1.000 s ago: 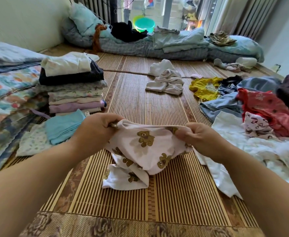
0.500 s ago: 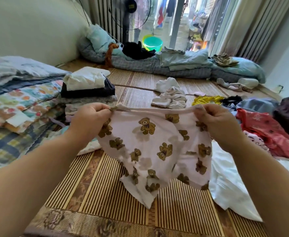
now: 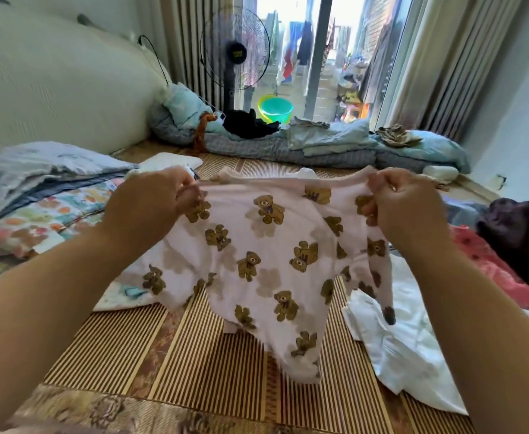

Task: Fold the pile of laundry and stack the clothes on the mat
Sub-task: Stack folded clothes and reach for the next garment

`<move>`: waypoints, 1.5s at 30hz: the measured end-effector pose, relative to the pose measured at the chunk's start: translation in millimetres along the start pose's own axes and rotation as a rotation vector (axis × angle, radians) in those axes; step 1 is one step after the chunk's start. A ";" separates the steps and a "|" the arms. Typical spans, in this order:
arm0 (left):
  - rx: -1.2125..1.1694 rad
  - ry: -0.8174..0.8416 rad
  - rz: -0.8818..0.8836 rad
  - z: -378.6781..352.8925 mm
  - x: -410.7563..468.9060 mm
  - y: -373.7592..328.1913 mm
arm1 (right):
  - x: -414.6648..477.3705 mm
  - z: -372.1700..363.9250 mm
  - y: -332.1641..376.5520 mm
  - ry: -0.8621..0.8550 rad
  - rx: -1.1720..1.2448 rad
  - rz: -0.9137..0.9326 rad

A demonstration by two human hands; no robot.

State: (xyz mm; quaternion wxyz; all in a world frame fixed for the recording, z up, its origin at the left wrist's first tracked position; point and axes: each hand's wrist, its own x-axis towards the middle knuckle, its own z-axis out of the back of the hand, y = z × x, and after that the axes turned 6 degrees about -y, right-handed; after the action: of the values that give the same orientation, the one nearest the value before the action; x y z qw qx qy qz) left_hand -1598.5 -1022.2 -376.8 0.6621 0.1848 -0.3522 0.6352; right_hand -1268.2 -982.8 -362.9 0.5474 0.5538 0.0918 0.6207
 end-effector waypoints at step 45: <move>-0.142 0.424 0.000 105.9 47.4 -13.0 | -7.7 82.7 56.8 0.166 0.236 -0.004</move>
State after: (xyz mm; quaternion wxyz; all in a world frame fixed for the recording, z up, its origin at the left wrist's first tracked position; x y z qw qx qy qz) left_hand -1613.0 -1063.4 -268.6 0.7327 0.0003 -0.2490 0.6333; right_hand -1237.5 -1051.4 -295.9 0.4702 0.5608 0.2105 0.6482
